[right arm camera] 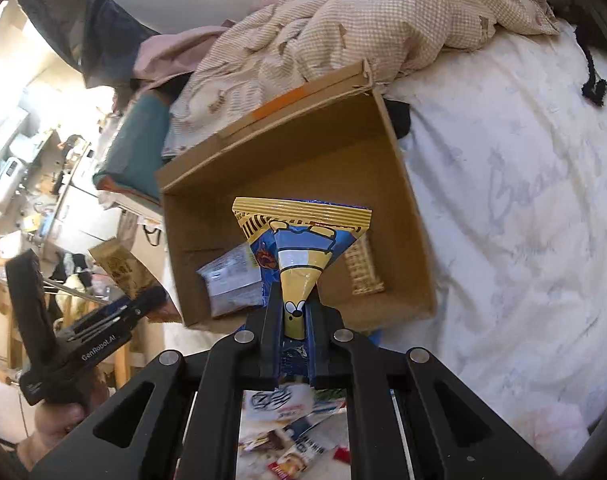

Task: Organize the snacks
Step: 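Lower both bags into the box and open both tools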

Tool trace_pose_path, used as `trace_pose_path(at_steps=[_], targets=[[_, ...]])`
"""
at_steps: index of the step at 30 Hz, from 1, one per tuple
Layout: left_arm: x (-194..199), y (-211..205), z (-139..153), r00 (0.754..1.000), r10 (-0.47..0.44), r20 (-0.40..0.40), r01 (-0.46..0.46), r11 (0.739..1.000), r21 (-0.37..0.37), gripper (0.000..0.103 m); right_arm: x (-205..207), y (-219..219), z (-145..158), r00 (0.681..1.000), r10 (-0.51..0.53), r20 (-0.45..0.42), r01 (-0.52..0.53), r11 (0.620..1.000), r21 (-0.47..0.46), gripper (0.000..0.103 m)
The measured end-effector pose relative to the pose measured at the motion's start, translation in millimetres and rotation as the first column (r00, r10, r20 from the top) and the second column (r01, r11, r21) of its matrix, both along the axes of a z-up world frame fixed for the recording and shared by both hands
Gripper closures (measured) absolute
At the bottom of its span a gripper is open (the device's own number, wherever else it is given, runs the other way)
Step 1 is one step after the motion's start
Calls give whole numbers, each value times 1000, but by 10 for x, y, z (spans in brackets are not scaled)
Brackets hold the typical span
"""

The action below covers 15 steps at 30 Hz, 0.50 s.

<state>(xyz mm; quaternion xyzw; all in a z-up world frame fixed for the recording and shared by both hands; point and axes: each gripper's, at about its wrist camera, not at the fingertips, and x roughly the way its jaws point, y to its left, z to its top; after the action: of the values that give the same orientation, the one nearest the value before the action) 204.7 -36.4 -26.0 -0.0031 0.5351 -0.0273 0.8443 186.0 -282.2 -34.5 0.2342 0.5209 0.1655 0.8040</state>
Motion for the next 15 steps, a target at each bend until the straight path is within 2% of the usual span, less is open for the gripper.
trace_pose_path(at_steps=[6,11,13,15], targets=[[286,-135,-276,1000,-22,-10,22,999,29,70,181,19,-228,999,-26,-47,26,1000,-9,94],[443,-121,-622,996,0,-88,1,1000,20,70,324,0,-338,997,-46,-59,43,998,-40,94],[484,-117,-748,993,6,-120,-1,999,42,70,396,13,-376,996,-54,-64,50,997,-61,94],[491,-109,-783,993,11,-119,-4,999,54,70,415,20,-408,996,-54,-71,50,997,-62,94]])
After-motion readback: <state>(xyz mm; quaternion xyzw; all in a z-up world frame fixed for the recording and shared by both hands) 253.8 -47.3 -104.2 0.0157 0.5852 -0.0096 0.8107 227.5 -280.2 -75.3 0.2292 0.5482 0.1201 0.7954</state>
